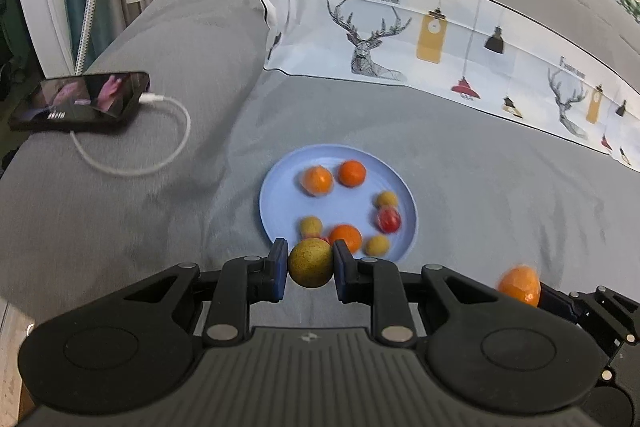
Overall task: Organize fruits
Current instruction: 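Lower both fruits onto the blue plate and open both grippers, then lift both open tools away from the plate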
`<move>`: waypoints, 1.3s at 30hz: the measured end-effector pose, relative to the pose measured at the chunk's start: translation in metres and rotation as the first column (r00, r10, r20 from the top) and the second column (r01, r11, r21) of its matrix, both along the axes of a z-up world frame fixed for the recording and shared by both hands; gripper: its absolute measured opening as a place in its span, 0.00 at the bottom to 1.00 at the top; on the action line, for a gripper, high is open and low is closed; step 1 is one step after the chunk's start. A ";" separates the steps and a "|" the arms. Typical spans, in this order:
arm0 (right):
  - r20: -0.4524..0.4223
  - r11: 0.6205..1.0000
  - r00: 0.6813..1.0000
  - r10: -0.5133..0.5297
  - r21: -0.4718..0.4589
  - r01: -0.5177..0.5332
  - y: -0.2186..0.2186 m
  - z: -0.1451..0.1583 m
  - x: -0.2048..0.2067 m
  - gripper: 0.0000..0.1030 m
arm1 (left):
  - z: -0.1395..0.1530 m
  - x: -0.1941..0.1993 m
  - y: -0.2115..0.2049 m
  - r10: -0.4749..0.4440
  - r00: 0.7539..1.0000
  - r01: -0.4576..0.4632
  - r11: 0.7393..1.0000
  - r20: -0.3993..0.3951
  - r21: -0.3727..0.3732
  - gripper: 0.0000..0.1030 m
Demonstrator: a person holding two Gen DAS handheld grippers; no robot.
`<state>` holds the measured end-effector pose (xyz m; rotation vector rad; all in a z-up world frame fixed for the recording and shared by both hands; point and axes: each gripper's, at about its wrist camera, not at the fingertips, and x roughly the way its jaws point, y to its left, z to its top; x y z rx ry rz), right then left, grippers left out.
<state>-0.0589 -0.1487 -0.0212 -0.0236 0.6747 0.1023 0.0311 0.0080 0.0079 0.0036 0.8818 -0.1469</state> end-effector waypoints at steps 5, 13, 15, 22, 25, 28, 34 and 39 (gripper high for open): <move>0.011 1.000 1.000 -0.003 0.007 0.003 -0.001 -0.004 0.037 0.39 | -0.007 0.036 -0.006 0.008 1.000 -0.008 1.000 -0.004 0.023 0.25; 0.008 1.000 1.000 0.006 0.000 -0.006 -0.001 -0.020 0.101 0.39 | -0.036 0.090 -0.021 0.010 0.999 -0.008 0.999 -0.049 0.038 0.25; -0.012 1.000 1.000 0.015 0.004 -0.015 -0.001 -0.029 0.114 0.39 | -0.045 0.100 -0.024 0.009 0.998 -0.006 0.999 -0.061 0.050 0.25; -0.076 0.999 0.996 0.045 0.009 -0.044 0.001 -0.056 0.152 0.39 | -0.075 0.133 -0.031 0.007 0.994 0.002 0.996 -0.108 0.087 0.25; -0.089 0.998 0.994 0.060 0.003 -0.060 0.002 -0.063 0.166 0.39 | -0.083 0.141 -0.034 0.000 0.994 0.011 0.994 -0.105 0.110 0.25; -0.096 0.997 0.993 0.071 -0.004 -0.071 0.005 -0.067 0.176 0.39 | -0.088 0.148 -0.038 -0.007 0.995 0.019 0.993 -0.104 0.118 0.57; -0.084 0.995 0.992 0.089 -0.028 -0.092 0.007 -0.060 0.170 0.83 | -0.079 0.132 -0.038 -0.005 0.996 0.017 0.992 -0.093 0.122 1.00; -0.082 0.997 0.995 0.059 -0.053 -0.063 0.002 -0.047 0.132 0.99 | -0.070 0.102 -0.033 0.012 0.992 0.006 0.990 -0.127 0.139 1.00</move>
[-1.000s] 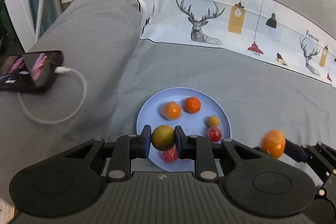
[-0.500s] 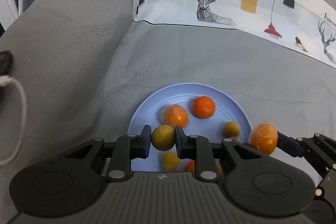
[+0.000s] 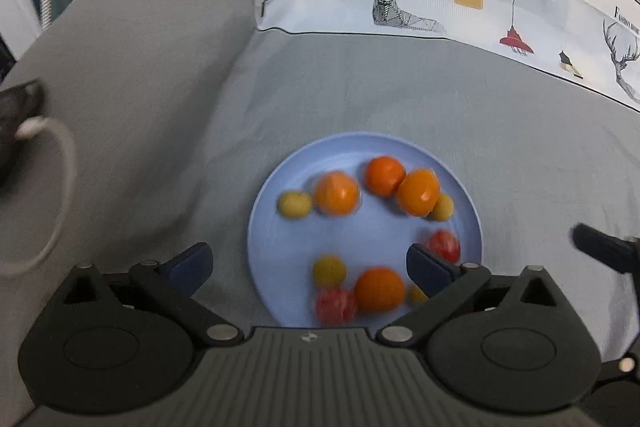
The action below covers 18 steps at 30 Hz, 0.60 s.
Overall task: Organize fruits
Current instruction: 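Lift both open tools away from the plate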
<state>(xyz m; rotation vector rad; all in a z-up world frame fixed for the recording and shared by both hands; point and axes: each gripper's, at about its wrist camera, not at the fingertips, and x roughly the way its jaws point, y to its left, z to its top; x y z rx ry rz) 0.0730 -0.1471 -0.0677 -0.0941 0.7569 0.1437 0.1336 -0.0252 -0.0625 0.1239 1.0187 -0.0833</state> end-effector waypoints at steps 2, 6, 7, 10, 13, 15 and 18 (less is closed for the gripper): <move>0.008 1.000 1.000 -0.030 0.004 0.030 -0.004 0.006 -0.016 0.99 | 0.006 -0.015 0.003 0.008 1.000 -0.008 1.000 0.007 0.003 1.00; 0.032 0.996 0.996 -0.083 0.026 0.083 -0.011 0.021 -0.051 0.99 | 0.019 -0.049 0.008 0.025 0.999 -0.026 1.000 0.027 0.011 1.00; 0.037 0.996 0.995 -0.091 0.027 0.090 -0.012 0.023 -0.058 0.99 | 0.022 -0.057 0.009 0.027 0.999 -0.028 1.000 0.032 0.011 1.00; 0.059 0.996 0.994 -0.093 0.021 0.092 -0.013 0.031 -0.079 0.99 | 0.029 -0.079 0.011 0.033 0.999 -0.034 0.999 0.041 0.010 1.00; 0.089 0.995 0.991 -0.104 0.018 0.103 -0.016 0.037 -0.096 0.99 | 0.035 -0.095 0.012 0.031 0.998 -0.032 0.999 0.051 0.019 1.00; 0.093 0.992 0.988 -0.121 0.034 0.118 -0.018 0.039 -0.106 0.99 | 0.040 -0.105 0.010 0.025 0.997 -0.027 0.999 0.067 0.028 1.00; 0.094 0.990 0.986 -0.134 0.054 0.130 -0.021 0.043 -0.121 0.99 | 0.046 -0.119 0.007 0.012 0.996 -0.015 0.999 0.089 0.034 1.00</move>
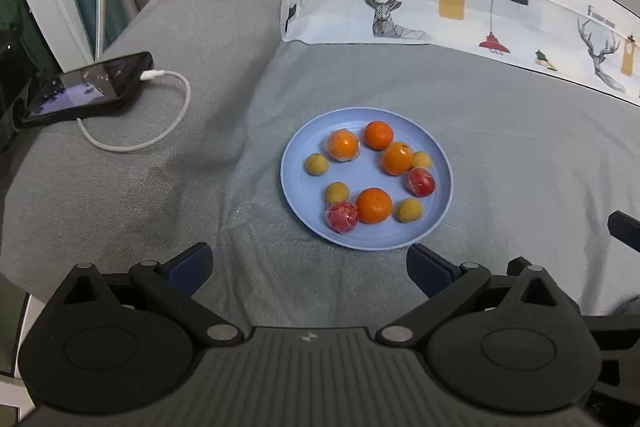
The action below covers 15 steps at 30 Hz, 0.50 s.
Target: Organize fruits
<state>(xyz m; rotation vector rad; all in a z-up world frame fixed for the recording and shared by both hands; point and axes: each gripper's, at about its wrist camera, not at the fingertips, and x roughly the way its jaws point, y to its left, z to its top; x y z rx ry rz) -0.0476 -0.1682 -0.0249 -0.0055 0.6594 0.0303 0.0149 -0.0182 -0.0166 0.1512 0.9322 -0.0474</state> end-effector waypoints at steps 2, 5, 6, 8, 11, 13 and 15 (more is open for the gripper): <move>0.006 1.000 1.000 -0.003 0.000 0.003 0.000 0.001 -0.008 0.99 | 0.003 -0.007 -0.002 -0.006 1.000 0.005 1.000 0.010 0.005 1.00; 0.013 1.000 1.000 -0.005 -0.002 0.005 -0.001 0.004 -0.017 0.99 | 0.007 -0.015 -0.004 -0.005 1.000 0.004 1.000 0.022 0.020 1.00; 0.015 1.000 1.000 -0.005 -0.001 0.005 -0.002 0.005 -0.019 0.99 | 0.008 -0.017 -0.005 -0.005 1.000 0.004 1.000 0.025 0.018 1.00; 0.022 1.000 1.000 -0.008 -0.001 0.008 -0.003 0.008 -0.023 0.99 | 0.011 -0.021 -0.004 -0.007 1.000 0.006 1.000 0.026 0.008 1.00; 0.031 1.000 0.999 -0.011 -0.004 0.011 -0.004 0.012 -0.027 0.99 | 0.013 -0.025 -0.004 -0.007 0.999 0.007 1.000 0.033 -0.003 1.00; 0.035 1.000 0.999 -0.011 -0.004 0.011 -0.004 0.014 -0.030 0.99 | 0.014 -0.029 -0.004 -0.008 0.999 0.008 1.000 0.043 0.006 1.00; 0.036 1.000 0.999 -0.011 -0.002 0.011 -0.004 0.016 -0.031 0.99 | 0.015 -0.030 -0.005 -0.012 0.999 0.011 1.000 0.048 0.013 1.00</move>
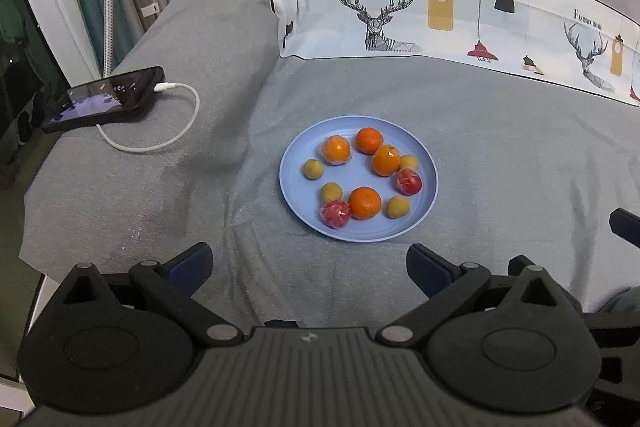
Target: Organize fruits
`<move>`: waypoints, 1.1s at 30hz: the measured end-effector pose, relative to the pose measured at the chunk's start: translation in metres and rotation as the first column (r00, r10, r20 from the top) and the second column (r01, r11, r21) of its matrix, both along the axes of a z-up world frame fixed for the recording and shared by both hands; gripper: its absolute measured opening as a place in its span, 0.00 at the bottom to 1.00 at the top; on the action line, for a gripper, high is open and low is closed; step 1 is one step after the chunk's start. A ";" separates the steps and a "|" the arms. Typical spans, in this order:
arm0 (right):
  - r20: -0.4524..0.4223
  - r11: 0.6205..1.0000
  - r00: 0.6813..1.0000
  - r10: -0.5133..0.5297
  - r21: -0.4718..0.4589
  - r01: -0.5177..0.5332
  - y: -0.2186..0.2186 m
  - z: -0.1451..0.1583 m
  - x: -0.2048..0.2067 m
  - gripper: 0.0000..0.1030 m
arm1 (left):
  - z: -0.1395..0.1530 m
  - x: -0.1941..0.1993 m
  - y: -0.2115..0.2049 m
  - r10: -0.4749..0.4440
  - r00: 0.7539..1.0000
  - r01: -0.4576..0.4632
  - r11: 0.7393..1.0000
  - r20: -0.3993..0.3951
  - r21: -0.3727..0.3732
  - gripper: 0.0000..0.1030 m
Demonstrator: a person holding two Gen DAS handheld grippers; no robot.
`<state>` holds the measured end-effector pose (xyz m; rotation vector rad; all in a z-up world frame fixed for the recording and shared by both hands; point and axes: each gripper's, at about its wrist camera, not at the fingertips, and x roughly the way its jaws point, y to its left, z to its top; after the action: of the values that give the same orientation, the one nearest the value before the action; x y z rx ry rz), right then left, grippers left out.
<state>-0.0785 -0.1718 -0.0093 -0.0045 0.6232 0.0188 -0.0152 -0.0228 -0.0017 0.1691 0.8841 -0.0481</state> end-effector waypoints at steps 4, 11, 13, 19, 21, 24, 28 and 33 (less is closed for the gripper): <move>0.006 1.000 1.000 0.003 0.001 -0.003 0.002 0.004 -0.002 0.99 | 0.002 -0.003 0.000 -0.002 1.000 0.002 1.000 0.006 0.008 1.00; 0.003 1.000 1.000 0.006 -0.002 -0.006 0.003 0.004 -0.003 0.99 | 0.001 -0.003 0.001 -0.007 1.000 0.007 1.000 0.007 0.014 1.00; 0.003 1.000 1.000 0.010 -0.005 -0.010 0.004 0.005 -0.003 0.99 | 0.001 -0.002 0.003 -0.003 1.000 0.002 1.000 0.008 0.017 1.00; 0.004 1.000 1.000 0.022 -0.007 -0.022 0.004 0.006 -0.003 0.99 | 0.001 -0.003 0.006 0.008 1.000 -0.008 1.000 0.011 0.010 1.00; 0.004 1.000 1.000 0.022 -0.007 -0.022 0.005 0.006 -0.002 0.99 | 0.001 -0.003 0.005 0.009 1.000 -0.009 1.000 0.011 0.018 1.00; 0.003 1.000 1.000 0.023 -0.010 -0.023 0.006 0.006 -0.002 0.99 | 0.000 -0.003 0.004 0.003 1.000 -0.004 1.000 0.016 0.030 1.00; -0.003 1.000 1.000 0.024 -0.013 -0.024 0.007 0.006 -0.001 0.99 | -0.001 -0.004 0.005 -0.003 1.000 0.003 1.000 0.017 0.029 1.00; -0.004 1.000 1.000 0.025 -0.014 -0.025 0.008 0.006 0.000 0.99 | -0.001 -0.003 0.005 -0.001 1.000 0.000 0.999 0.014 0.034 1.00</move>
<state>-0.0788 -0.1638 -0.0037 -0.0263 0.6271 0.0384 -0.0181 -0.0178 -0.0030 0.2016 0.8715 -0.0324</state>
